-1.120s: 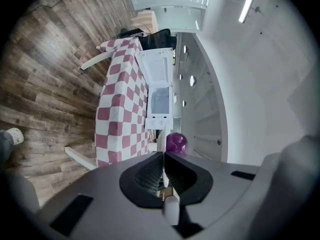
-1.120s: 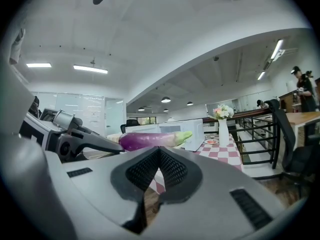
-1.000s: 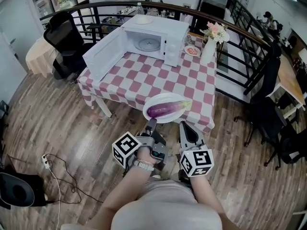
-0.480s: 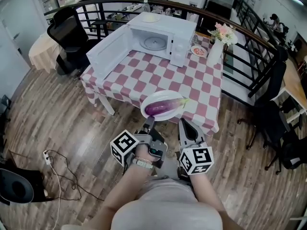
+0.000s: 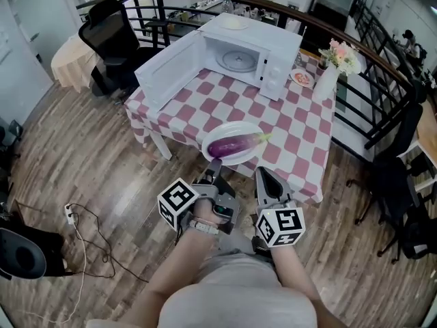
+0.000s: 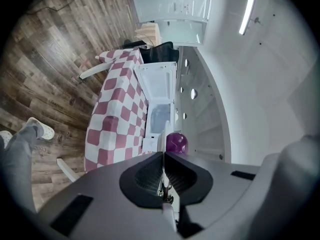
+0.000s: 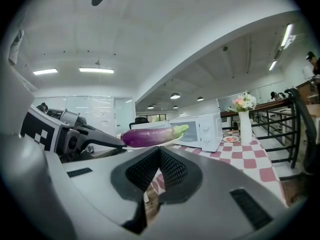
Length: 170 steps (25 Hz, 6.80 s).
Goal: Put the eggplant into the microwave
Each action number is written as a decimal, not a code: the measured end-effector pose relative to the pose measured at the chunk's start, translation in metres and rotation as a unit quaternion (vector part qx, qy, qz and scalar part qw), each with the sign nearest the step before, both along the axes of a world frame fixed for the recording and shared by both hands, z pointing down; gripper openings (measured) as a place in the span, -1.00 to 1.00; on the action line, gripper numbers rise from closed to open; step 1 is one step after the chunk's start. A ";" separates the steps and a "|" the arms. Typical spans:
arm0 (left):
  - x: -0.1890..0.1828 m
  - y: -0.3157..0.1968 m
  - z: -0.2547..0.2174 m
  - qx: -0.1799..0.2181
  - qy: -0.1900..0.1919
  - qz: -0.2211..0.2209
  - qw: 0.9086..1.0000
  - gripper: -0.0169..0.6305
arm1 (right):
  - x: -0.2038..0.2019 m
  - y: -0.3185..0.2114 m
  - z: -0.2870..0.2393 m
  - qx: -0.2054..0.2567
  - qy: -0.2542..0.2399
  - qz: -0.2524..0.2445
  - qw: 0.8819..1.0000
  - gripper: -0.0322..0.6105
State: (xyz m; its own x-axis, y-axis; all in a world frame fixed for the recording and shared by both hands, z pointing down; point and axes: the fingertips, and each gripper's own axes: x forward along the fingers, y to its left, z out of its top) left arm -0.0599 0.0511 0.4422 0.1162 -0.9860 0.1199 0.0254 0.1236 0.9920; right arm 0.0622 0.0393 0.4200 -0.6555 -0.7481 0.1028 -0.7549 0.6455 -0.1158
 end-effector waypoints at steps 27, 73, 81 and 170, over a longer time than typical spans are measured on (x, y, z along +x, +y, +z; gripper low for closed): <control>-0.064 -0.157 0.004 -0.008 0.004 0.012 1.000 -0.91 | -0.085 -0.158 -0.001 -0.009 -0.012 -0.018 1.000 -0.82; -0.127 -0.342 0.049 -0.037 -0.010 0.047 0.998 -0.91 | -0.112 -0.323 -0.021 -0.005 -0.027 0.048 0.998 -0.82; -0.138 -0.376 0.066 -0.046 -0.019 0.079 0.996 -0.91 | -0.135 -0.348 -0.008 -0.028 -0.021 0.060 0.998 -0.82; -0.136 -0.544 0.168 -0.144 -0.044 0.098 0.984 -0.17 | -0.130 -0.391 0.065 -0.105 0.034 0.102 0.989 -0.82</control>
State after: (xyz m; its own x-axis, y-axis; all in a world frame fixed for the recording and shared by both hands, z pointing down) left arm -0.1964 -0.4927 0.6104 0.2778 -0.8696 0.4082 -0.1116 0.3928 0.9128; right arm -0.0683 -0.3512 0.4845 -0.4786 -0.8220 0.3085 -0.8780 0.4454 -0.1753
